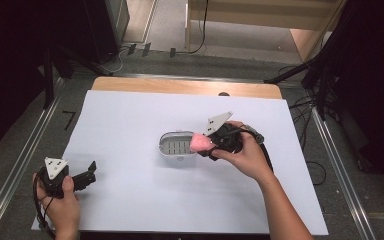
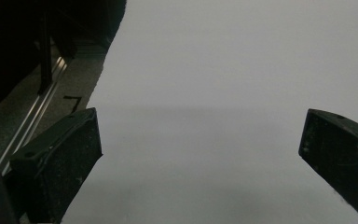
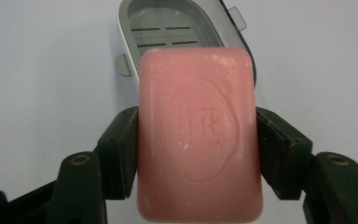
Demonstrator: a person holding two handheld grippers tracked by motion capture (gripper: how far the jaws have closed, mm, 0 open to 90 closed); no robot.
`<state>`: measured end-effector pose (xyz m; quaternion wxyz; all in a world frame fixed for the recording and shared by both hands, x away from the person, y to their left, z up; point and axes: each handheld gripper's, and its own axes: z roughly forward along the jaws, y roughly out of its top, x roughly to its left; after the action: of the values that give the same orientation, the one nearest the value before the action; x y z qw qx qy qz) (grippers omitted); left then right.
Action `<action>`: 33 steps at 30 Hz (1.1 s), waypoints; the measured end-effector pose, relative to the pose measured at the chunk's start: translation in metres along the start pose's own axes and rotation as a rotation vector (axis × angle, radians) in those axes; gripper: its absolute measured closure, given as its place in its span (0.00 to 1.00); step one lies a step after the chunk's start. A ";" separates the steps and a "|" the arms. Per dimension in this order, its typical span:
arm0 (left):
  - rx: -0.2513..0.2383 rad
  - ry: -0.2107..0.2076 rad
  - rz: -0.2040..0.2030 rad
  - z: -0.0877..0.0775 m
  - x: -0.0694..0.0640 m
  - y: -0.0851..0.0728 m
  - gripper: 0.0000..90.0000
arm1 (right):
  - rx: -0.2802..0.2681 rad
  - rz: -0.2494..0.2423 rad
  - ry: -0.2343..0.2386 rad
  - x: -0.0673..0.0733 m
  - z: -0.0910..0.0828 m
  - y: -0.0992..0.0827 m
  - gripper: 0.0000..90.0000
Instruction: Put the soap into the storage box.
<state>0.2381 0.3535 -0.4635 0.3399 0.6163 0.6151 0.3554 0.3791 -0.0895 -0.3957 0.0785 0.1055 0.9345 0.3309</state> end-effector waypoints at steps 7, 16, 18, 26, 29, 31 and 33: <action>0.001 0.000 0.002 0.000 0.000 0.000 0.00 | -0.013 -0.021 0.010 -0.002 0.007 0.008 0.43; 0.002 -0.003 0.002 0.000 0.000 0.000 0.00 | -0.019 -0.048 0.038 -0.004 0.017 0.020 0.43; 0.002 -0.003 0.002 0.000 0.000 0.000 0.00 | -0.029 -0.062 0.041 -0.004 0.019 0.023 0.43; 0.003 -0.003 0.000 0.000 0.000 0.000 0.00 | -0.033 -0.114 0.032 -0.004 0.028 0.033 0.43; 0.005 -0.004 -0.001 0.001 0.000 0.000 0.00 | -0.034 -0.119 0.042 -0.005 0.031 0.036 0.43; 0.005 -0.004 -0.002 0.001 0.000 0.000 0.00 | -0.034 -0.118 0.044 -0.005 0.032 0.039 0.42; 0.008 -0.004 -0.001 0.000 0.000 0.000 0.00 | -0.041 -0.119 0.054 -0.006 0.034 0.040 0.43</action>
<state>0.2386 0.3538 -0.4635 0.3390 0.6181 0.6161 0.3514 0.3978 -0.0398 -0.3959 0.0750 0.0390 0.9339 0.3473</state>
